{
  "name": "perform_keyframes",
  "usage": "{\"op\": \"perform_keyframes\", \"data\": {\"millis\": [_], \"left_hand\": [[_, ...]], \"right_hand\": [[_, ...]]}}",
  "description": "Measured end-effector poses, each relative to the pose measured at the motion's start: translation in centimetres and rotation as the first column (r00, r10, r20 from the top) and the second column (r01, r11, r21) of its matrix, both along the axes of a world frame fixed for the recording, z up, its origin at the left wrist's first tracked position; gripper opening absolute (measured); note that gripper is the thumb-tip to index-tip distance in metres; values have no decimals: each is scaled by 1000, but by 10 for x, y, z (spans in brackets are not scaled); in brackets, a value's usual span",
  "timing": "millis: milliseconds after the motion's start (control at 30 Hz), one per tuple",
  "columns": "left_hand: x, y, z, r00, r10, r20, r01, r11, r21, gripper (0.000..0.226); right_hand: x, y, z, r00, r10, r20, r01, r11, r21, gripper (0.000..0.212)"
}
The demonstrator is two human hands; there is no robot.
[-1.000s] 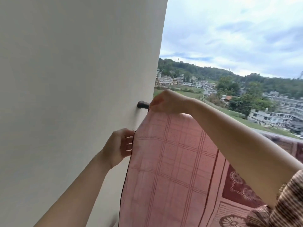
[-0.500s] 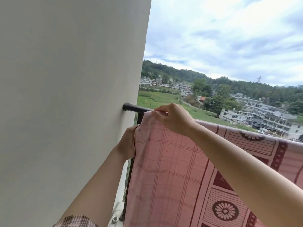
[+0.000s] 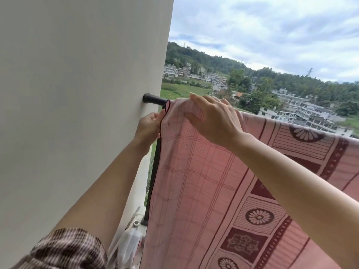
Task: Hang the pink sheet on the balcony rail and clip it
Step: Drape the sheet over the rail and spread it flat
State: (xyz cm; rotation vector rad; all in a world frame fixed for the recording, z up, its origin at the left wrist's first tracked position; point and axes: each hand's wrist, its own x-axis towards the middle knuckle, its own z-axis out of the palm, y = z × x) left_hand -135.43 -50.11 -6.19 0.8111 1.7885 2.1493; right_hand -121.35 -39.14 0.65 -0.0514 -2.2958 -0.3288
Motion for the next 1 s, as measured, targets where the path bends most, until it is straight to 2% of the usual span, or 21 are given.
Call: {"op": "perform_keyframes", "data": {"millis": [133, 233, 267, 367, 433, 500, 667, 733, 800, 900, 933, 1000], "left_hand": [[14, -9, 8, 997, -22, 71, 22, 1000, -2, 60], [24, -12, 8, 998, -56, -4, 56, 998, 33, 64], [27, -13, 7, 999, -49, -10, 49, 997, 54, 60], [31, -17, 5, 999, -41, 10, 40, 994, 106, 25], [35, -21, 5, 996, -80, 31, 77, 992, 101, 14], [37, -27, 7, 996, -85, 33, 81, 989, 120, 10], [33, -47, 21, 1000, 5, 29, -14, 949, 315, 13], [30, -49, 20, 993, 115, 25, -118, 974, 195, 12], [29, -46, 16, 988, 153, 32, -154, 988, 27, 13], [37, -37, 22, 997, 1, 78, 1, 999, -37, 40], [39, -32, 26, 996, -54, 64, 55, 998, -15, 45], [44, -23, 36, 989, -138, 59, 130, 985, 114, 39]], "right_hand": [[-1, -1, -11, 996, 12, -93, -16, 999, -38, 45], [1, -3, -22, 991, -21, -134, 14, 999, -48, 37], [4, -3, -23, 988, -36, -147, 29, 998, -47, 34], [15, 2, -20, 975, -101, -199, 85, 992, -88, 28], [24, 9, -18, 973, -128, -194, 102, 985, -136, 29], [30, 14, -15, 979, -78, -189, 43, 982, -183, 29], [30, 8, 0, 981, 5, -196, -41, 983, -179, 22], [32, 6, 4, 994, 22, -110, -44, 978, -202, 26], [38, 10, 5, 998, -11, -62, -1, 979, -205, 30], [55, 19, 3, 990, -90, -105, 68, 977, -200, 25], [60, 22, 3, 987, -122, -105, 100, 977, -189, 24], [67, 29, 2, 981, -176, -79, 159, 971, -179, 25]]}}
